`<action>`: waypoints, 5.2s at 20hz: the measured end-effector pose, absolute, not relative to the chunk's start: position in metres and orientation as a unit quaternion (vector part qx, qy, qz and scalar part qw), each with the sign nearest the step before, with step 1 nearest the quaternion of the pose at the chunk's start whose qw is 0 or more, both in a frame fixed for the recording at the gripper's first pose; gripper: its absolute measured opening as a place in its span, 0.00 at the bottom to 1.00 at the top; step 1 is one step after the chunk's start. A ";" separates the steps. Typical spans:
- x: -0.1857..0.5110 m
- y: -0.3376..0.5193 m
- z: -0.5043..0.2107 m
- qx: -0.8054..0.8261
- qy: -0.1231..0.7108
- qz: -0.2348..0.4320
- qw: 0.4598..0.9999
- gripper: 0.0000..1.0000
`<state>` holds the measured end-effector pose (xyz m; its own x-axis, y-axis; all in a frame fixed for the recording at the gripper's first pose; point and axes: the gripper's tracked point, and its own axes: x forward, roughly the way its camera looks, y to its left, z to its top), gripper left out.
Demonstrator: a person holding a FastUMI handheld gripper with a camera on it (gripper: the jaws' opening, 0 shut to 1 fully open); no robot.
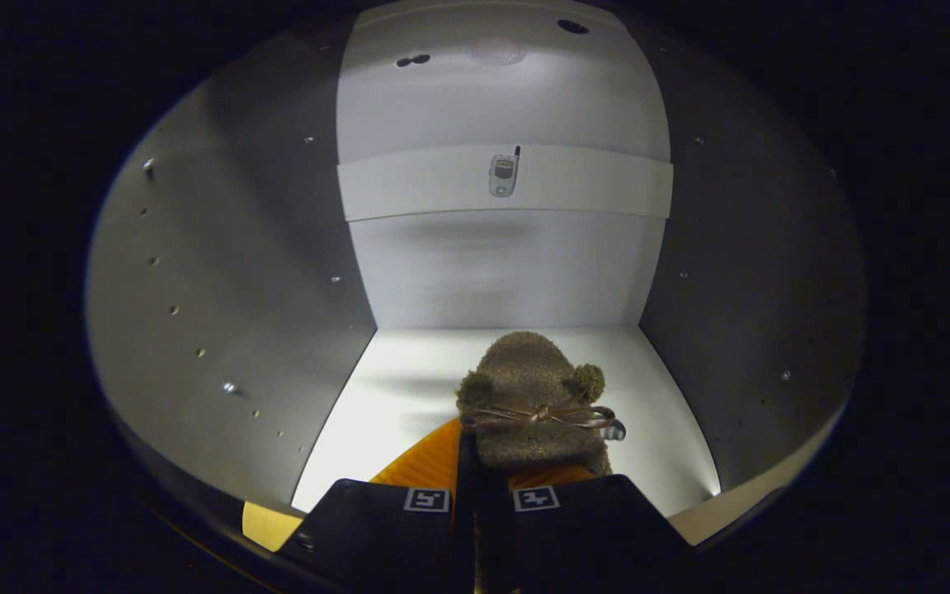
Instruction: Open the shoe cabinet door, grab the shoes and put them into the shoe cabinet, then close the shoe cabinet door.
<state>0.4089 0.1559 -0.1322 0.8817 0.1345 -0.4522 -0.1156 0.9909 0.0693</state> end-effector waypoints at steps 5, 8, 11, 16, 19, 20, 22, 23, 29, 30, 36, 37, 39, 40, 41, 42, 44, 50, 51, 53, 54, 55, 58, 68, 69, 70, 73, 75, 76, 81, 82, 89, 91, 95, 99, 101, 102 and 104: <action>0.430 0.154 -0.147 0.025 0.259 0.059 0.964 0.13; 0.433 0.156 -0.152 0.017 0.267 0.061 0.962 0.13; 0.435 0.161 -0.158 0.028 0.278 0.061 0.958 0.13; 0.430 0.166 -0.164 0.026 0.289 0.072 0.954 0.30; 0.423 0.168 -0.159 0.030 0.283 0.074 0.956 0.46; 0.420 0.170 -0.157 0.035 0.281 0.075 0.956 0.51; 0.414 0.174 -0.151 0.036 0.274 0.079 0.958 0.71; 0.410 0.172 -0.148 0.031 0.270 0.077 0.959 0.80; 0.380 0.166 -0.122 0.031 0.224 0.079 0.971 1.00; 0.372 0.164 -0.115 0.037 0.213 0.081 0.973 1.00; 0.311 0.149 -0.074 0.049 0.133 0.076 0.987 0.99; 0.295 0.149 -0.065 0.045 0.120 0.081 0.989 0.99; 0.264 0.149 -0.052 0.031 0.097 0.089 0.991 0.99; 0.248 0.147 -0.043 0.021 0.082 0.091 0.992 0.99; 0.230 0.146 -0.034 0.019 0.067 0.090 0.993 0.99; 0.213 0.150 -0.027 0.021 0.055 0.096 0.994 0.99; 0.176 0.156 -0.015 0.035 0.036 0.115 0.992 0.99; 0.081 0.159 -0.007 0.048 0.029 0.155 0.986 0.99; 0.067 0.155 -0.006 0.048 0.028 0.159 0.986 0.99; 0.038 0.143 -0.006 0.049 0.030 0.166 0.984 0.99; 0.027 0.135 -0.008 0.048 0.033 0.165 0.985 0.99; 0.016 0.126 -0.009 0.047 0.034 0.164 0.985 0.99; -0.014 0.094 -0.011 0.044 0.033 0.150 0.987 0.99; -0.087 -0.017 0.007 0.052 0.012 0.101 0.993 0.99; -0.091 -0.028 0.006 0.051 0.012 0.095 0.994 0.99; -0.095 -0.045 0.007 0.047 0.013 0.084 0.995 0.99; -0.093 -0.080 0.006 0.058 0.017 0.063 0.996 0.99; -0.088 -0.110 -0.001 0.062 0.023 0.044 0.997 0.99; -0.084 -0.125 -0.006 0.059 0.027 0.034 0.997 0.99; -0.047 -0.184 -0.017 0.056 0.031 -0.002 0.998 0.99; -0.038 -0.193 -0.020 0.056 0.031 -0.006 0.998 0.99; -0.006 -0.191 -0.026 0.041 0.041 0.000 0.998 0.98; -0.008 -0.182 -0.028 0.048 0.046 0.002 0.998 0.98; -0.014 -0.156 -0.027 0.049 0.044 0.002 0.998 0.98; -0.016 -0.114 -0.026 0.042 0.040 0.010 0.998 0.97; -0.016 -0.093 -0.024 0.031 0.036 0.011 0.999 0.97; -0.017 -0.082 -0.024 0.032 0.035 0.014 0.999 0.97; -0.016 -0.056 -0.025 0.042 0.038 0.025 0.998 0.97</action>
<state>-0.0155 -0.0555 -0.0250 0.9958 0.0536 -0.0737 -0.0472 0.9951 0.0866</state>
